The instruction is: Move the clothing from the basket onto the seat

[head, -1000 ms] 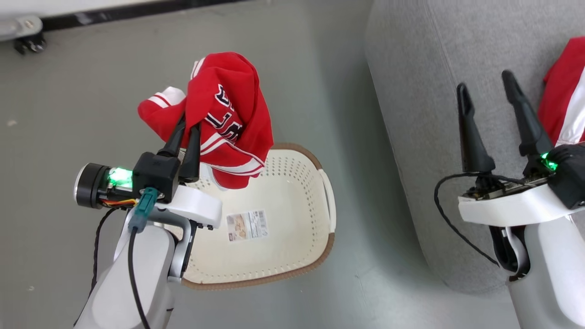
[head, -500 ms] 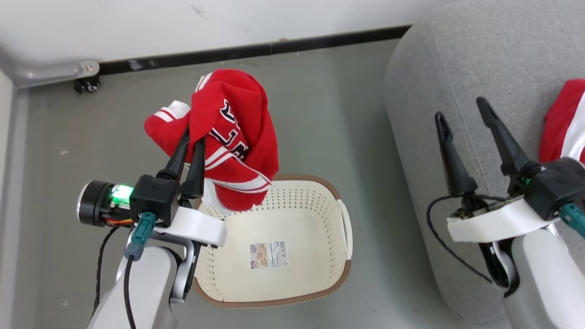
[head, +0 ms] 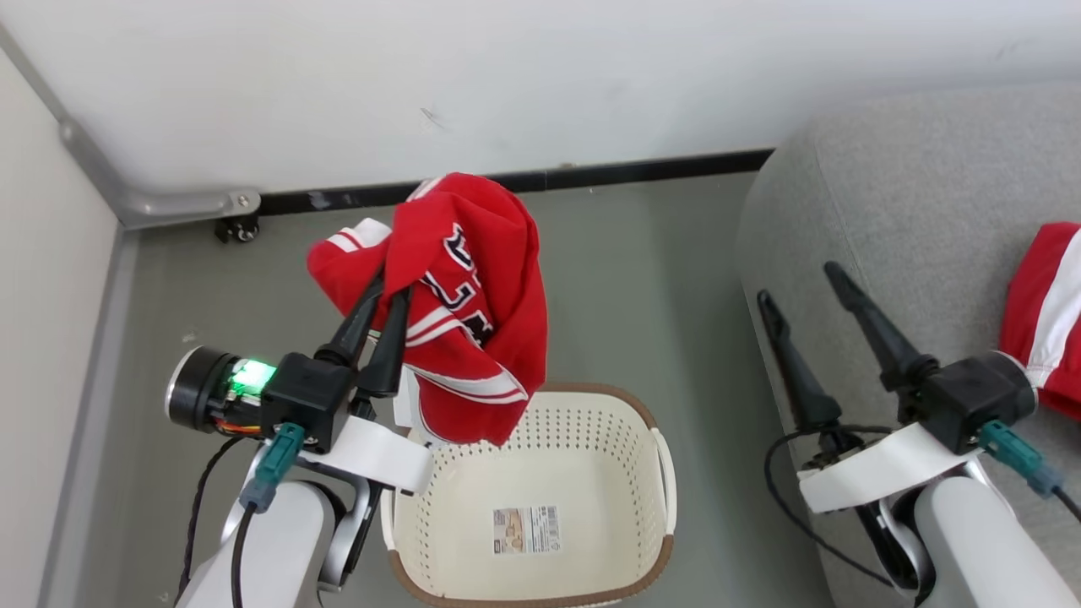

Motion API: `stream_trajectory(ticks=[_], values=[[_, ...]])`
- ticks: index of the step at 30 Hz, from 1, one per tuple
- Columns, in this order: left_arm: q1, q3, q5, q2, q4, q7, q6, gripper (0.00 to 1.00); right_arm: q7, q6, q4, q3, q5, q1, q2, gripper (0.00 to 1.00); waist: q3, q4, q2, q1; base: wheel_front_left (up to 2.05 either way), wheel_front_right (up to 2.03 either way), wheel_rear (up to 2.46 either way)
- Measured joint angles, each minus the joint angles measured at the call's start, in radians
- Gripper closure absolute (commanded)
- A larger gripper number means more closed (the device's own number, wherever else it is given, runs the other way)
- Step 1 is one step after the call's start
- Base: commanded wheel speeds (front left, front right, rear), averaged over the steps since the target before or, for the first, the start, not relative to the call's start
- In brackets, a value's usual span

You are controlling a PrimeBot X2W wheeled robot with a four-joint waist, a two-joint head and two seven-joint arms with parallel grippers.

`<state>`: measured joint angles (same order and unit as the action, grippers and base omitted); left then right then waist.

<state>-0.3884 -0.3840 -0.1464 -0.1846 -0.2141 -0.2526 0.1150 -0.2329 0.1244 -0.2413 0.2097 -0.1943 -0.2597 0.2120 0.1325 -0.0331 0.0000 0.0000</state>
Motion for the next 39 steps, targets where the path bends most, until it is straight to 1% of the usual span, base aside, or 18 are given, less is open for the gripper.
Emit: stream_trajectory(ticks=[3,7,8,9,17,26,28,29,32,36,39], values=[[0.002,-0.016,0.000,-0.002,0.007,0.000,-0.019,1.00,0.015,0.000,0.001,0.037,-0.018,0.012,0.008,0.00,-0.026,0.010,0.0000,0.0000,0.00,0.00,0.00],[0.015,-0.041,-0.002,-0.006,0.011,0.000,-0.054,1.00,0.045,0.000,0.002,0.113,-0.051,0.025,0.031,0.00,-0.059,0.022,0.0000,0.0000,0.00,0.00,0.00],[0.018,-0.046,-0.003,-0.005,0.012,0.000,-0.055,1.00,0.053,0.000,0.003,0.134,-0.058,0.030,0.037,0.00,-0.066,0.025,0.0000,0.0000,0.00,0.00,0.00],[0.018,-0.051,-0.003,-0.006,0.013,0.000,-0.065,1.00,0.060,0.000,0.003,0.155,-0.065,0.034,0.044,0.00,-0.074,0.028,0.0000,0.0000,0.00,0.00,0.00],[0.018,-0.093,-0.010,-0.002,0.030,0.000,-0.117,1.00,0.118,0.000,0.022,0.292,-0.155,0.035,0.127,0.00,-0.125,0.045,0.0000,0.0000,0.00,0.00,0.00],[0.024,-0.134,-0.007,-0.004,0.044,0.000,-0.146,1.00,0.183,0.000,0.082,0.442,-0.287,0.029,0.226,0.00,-0.167,0.054,0.0000,0.0000,0.00,0.00,0.00],[0.026,-0.143,-0.007,-0.004,0.049,0.000,-0.159,1.00,0.191,0.000,0.091,0.463,-0.310,0.024,0.251,0.00,-0.174,0.056,0.0000,0.0000,0.00,0.00,0.00],[0.026,-0.143,-0.007,-0.004,0.049,0.000,-0.159,1.00,0.191,0.000,0.091,0.463,-0.310,0.024,0.251,0.00,-0.174,0.056,0.0000,0.0000,0.00,0.00,0.00],[0.030,-0.154,-0.007,-0.003,0.056,0.000,-0.166,1.00,0.208,0.000,0.107,0.485,-0.345,0.005,0.282,0.00,-0.182,0.058,0.0000,0.0001,0.00,0.00,0.00],[0.035,-0.174,-0.003,-0.001,0.074,0.002,-0.172,1.00,0.224,0.000,0.124,0.530,-0.404,-0.027,0.319,0.00,-0.191,0.064,0.0000,0.0000,0.00,0.00,0.00],[0.035,-0.188,0.001,0.001,0.090,0.007,-0.178,1.00,0.237,0.000,0.141,0.568,-0.441,-0.041,0.336,0.00,-0.193,0.069,0.0000,0.0000,0.00,0.00,0.00]])
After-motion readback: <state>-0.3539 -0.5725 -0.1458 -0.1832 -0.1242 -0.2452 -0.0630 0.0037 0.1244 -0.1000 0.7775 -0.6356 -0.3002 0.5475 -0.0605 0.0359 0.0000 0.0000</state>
